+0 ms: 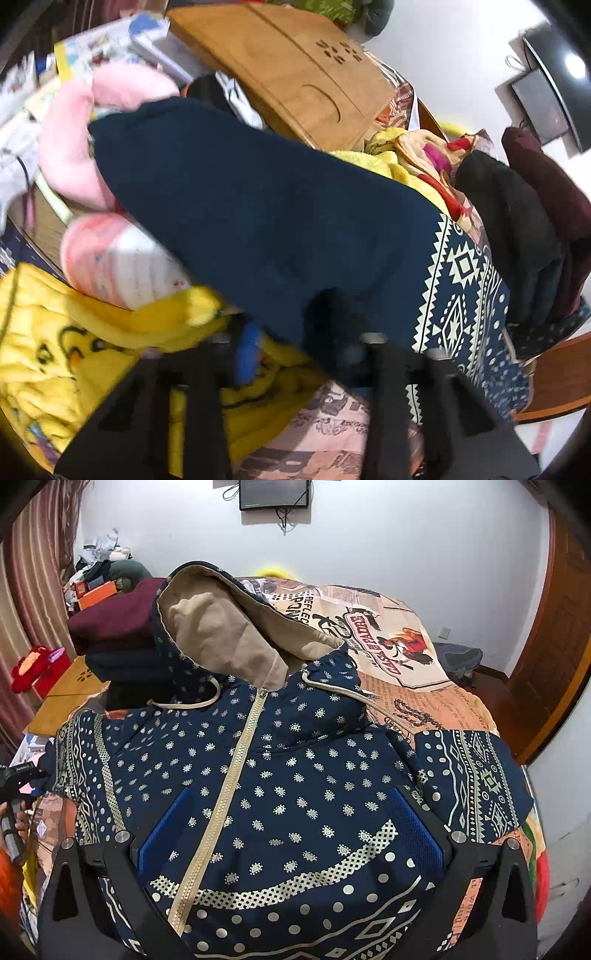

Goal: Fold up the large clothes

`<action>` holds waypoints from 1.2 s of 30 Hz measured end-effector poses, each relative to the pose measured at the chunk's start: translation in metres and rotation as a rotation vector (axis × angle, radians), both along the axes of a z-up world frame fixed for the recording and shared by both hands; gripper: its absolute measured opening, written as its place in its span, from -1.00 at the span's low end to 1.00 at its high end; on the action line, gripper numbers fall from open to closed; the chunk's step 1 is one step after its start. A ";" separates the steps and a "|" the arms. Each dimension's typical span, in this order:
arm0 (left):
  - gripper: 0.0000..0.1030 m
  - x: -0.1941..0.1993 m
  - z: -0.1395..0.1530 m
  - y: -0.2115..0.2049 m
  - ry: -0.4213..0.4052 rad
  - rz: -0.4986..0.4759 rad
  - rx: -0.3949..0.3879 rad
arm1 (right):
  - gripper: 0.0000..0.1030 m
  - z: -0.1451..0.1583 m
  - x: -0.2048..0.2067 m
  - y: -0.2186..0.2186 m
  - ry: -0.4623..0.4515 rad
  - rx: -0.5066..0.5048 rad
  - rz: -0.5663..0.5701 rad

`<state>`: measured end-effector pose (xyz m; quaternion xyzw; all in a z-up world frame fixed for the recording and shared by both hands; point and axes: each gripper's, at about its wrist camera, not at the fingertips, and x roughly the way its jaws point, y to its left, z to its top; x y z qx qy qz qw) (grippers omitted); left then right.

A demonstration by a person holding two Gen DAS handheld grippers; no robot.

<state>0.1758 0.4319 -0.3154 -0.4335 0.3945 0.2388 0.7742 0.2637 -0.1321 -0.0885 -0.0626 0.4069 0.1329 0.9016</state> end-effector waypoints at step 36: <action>-0.96 0.131 0.182 -0.360 -0.223 -0.881 0.406 | 1.00 0.031 -0.032 -0.046 -0.082 0.010 0.024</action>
